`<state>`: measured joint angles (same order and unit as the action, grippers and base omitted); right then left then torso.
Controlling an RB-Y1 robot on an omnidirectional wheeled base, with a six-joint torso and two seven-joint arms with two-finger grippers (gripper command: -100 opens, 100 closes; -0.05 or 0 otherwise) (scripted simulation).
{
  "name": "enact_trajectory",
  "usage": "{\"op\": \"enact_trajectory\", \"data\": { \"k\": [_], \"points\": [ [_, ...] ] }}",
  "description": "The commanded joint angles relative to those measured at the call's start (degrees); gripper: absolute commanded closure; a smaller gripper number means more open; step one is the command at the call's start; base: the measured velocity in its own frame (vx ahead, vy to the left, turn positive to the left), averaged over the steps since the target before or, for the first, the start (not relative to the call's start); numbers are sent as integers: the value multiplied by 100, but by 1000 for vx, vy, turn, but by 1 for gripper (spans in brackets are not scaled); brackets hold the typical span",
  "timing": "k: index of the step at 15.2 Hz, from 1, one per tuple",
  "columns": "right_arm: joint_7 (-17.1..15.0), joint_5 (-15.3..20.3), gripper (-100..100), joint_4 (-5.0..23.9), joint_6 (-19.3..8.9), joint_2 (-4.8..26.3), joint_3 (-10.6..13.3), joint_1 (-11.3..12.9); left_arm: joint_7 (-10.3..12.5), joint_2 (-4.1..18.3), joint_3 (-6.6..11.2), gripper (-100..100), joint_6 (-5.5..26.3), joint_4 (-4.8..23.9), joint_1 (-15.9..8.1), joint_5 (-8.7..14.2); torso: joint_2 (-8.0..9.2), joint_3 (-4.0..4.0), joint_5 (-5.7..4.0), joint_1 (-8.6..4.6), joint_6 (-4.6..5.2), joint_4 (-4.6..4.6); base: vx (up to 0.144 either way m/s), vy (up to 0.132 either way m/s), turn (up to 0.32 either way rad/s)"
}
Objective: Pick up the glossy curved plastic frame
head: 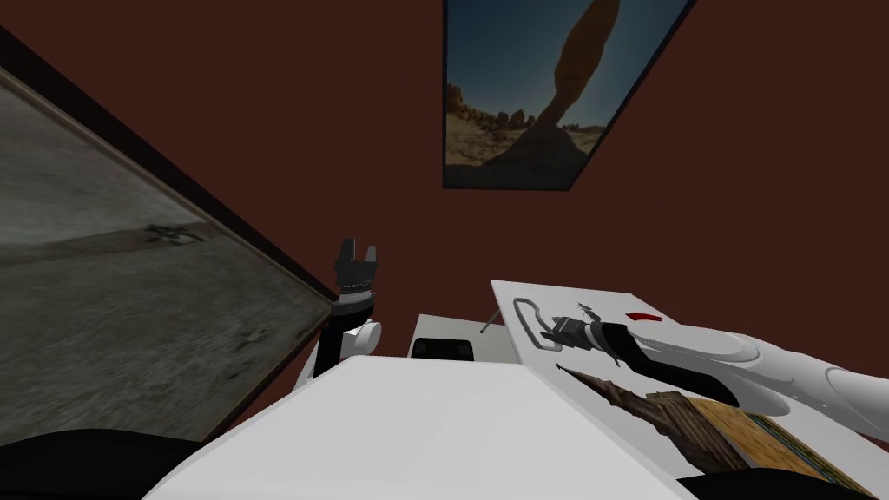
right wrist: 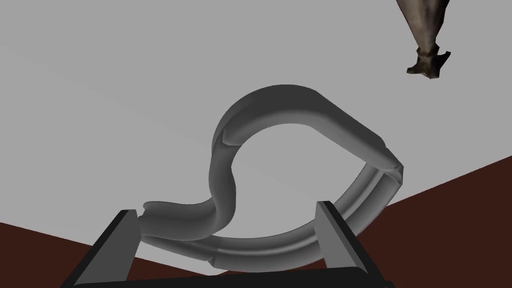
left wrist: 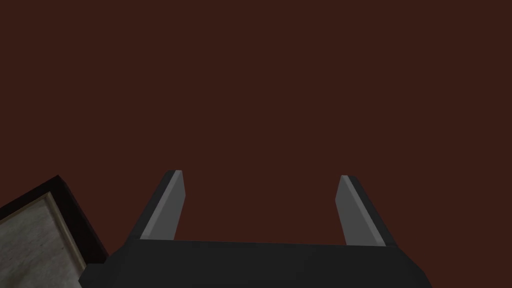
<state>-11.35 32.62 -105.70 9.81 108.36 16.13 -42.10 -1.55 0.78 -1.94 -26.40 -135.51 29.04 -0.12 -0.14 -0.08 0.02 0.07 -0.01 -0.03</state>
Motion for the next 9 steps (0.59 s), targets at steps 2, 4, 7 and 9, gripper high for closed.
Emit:
{"op": "enact_trajectory", "data": {
  "k": [2,4,7,9],
  "points": [
    [-22,-16,-100,10,-9,181,63,-111,0,0,0,0,0,0,0,0,0,0,0,0,0,0,21,4,56],
    [15,-37,-100,10,-9,181,63,-111,0,0,0,0,0,0,0,0,5,3,-1,-2,2,1,5,1,5],
    [-65,164,-100,6,-23,375,187,-211,0,0,0,0,0,0,0,0,12,7,-1,-3,1,3,4,3,48],
    [-160,367,-100,59,-49,104,139,-218,0,0,0,0,0,0,0,0,9,6,-1,-2,2,3,13,3,61]
  ]
}}
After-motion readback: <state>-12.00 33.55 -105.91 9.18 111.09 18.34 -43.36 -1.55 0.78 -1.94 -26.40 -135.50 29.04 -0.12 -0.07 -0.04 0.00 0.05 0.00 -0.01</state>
